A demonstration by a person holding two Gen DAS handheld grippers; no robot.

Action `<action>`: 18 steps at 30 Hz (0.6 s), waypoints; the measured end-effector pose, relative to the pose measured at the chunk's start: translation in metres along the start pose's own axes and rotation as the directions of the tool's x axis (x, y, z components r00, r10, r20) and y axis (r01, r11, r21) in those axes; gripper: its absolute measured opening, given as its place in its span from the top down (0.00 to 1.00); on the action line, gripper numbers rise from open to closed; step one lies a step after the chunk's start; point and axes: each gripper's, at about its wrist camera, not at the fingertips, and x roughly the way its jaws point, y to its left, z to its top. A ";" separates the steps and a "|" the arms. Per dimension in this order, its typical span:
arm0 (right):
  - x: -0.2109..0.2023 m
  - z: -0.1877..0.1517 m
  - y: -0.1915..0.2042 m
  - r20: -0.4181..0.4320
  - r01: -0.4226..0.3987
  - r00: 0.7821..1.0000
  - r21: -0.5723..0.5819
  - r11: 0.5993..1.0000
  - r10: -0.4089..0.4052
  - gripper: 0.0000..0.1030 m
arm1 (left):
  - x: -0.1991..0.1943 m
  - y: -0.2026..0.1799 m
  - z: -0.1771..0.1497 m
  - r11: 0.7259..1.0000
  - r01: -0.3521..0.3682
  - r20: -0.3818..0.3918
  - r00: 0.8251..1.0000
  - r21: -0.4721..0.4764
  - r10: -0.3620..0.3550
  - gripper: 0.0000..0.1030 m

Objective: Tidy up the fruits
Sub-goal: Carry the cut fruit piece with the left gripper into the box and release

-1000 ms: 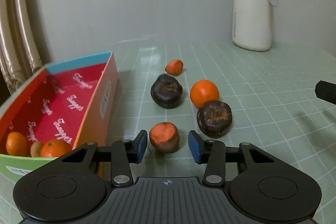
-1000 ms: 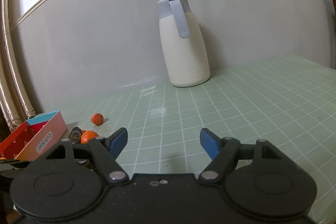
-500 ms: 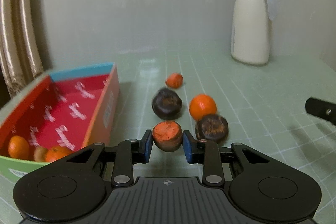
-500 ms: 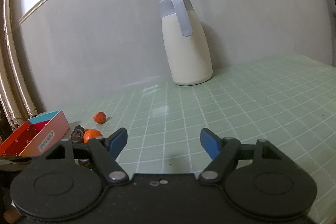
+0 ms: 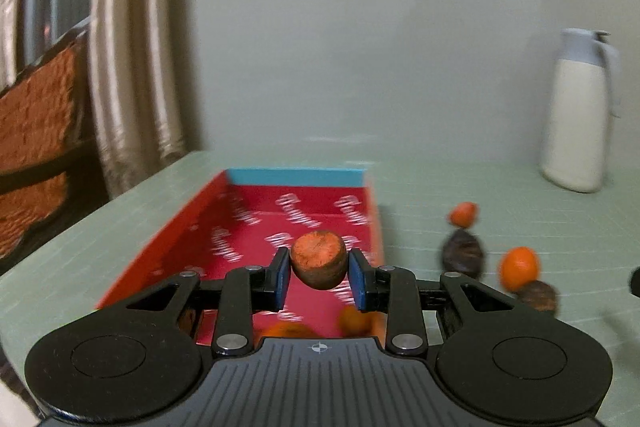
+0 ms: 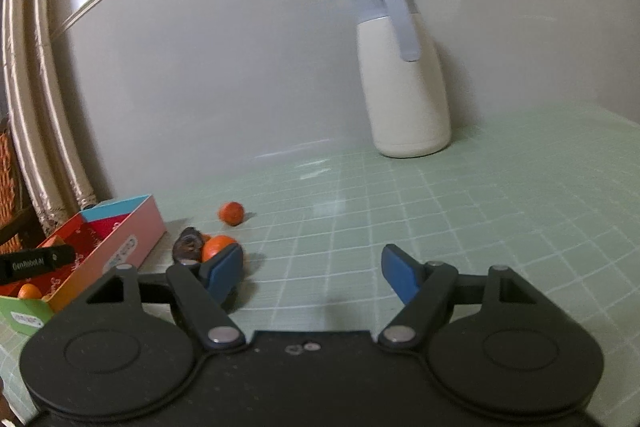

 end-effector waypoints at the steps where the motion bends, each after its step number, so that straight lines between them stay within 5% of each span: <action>1: 0.001 -0.001 0.003 -0.001 -0.005 1.000 -0.003 1.000 0.005 0.26 | 0.003 0.006 0.001 1.000 -0.014 -0.012 1.000 -0.007 0.014 0.70; 8: 0.009 -0.003 0.020 -0.013 -0.045 0.999 -0.020 0.999 0.045 0.26 | 0.032 0.038 0.000 0.993 -0.064 -0.142 0.989 -0.097 0.050 0.70; 18: 0.015 -0.007 0.036 -0.031 -0.087 0.996 -0.049 0.995 0.085 0.26 | 0.039 0.049 0.001 0.987 -0.127 -0.167 0.980 -0.103 0.108 0.69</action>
